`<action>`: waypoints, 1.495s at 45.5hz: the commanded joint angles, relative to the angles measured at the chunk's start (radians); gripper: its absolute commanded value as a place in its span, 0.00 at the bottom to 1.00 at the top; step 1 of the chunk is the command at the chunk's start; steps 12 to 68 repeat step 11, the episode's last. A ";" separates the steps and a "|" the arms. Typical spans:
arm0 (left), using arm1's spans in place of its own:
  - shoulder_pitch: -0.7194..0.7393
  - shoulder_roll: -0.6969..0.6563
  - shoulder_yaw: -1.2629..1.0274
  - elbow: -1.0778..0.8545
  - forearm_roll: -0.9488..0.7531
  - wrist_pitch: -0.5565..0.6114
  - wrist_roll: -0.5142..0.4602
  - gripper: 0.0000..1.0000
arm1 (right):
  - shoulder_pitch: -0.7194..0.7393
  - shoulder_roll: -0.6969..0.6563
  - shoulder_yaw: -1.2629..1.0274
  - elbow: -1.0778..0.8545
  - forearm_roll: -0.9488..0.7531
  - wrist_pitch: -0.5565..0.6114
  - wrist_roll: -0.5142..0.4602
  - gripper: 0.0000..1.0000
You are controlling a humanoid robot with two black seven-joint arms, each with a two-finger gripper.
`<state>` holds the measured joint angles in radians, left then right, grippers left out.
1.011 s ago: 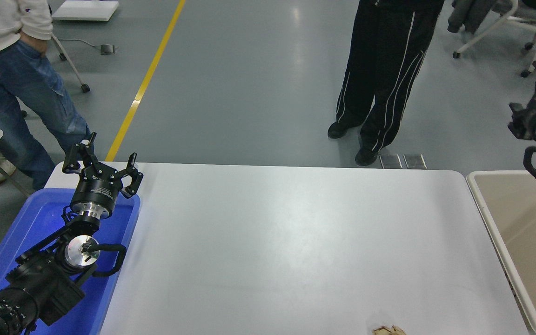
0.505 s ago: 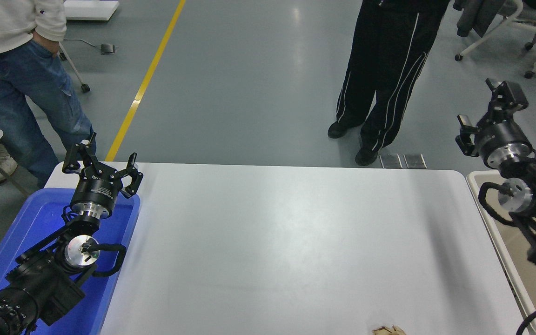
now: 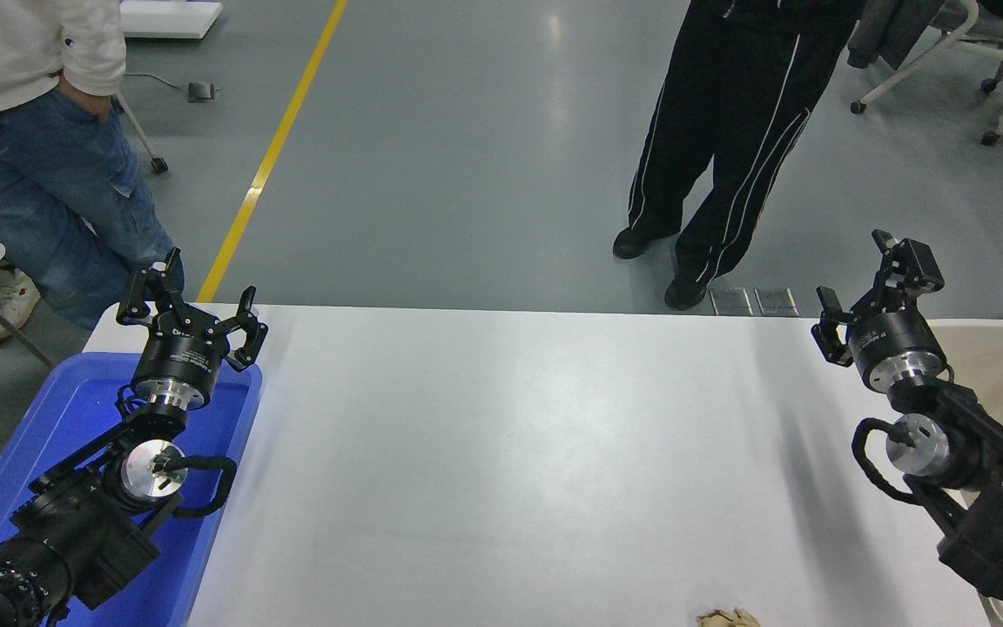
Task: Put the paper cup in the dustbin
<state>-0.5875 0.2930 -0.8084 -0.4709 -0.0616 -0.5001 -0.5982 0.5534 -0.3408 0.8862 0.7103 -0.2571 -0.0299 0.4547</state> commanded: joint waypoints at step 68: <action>0.000 0.000 0.000 0.000 0.000 0.000 0.000 1.00 | -0.016 0.005 0.011 -0.006 -0.001 0.005 0.005 0.99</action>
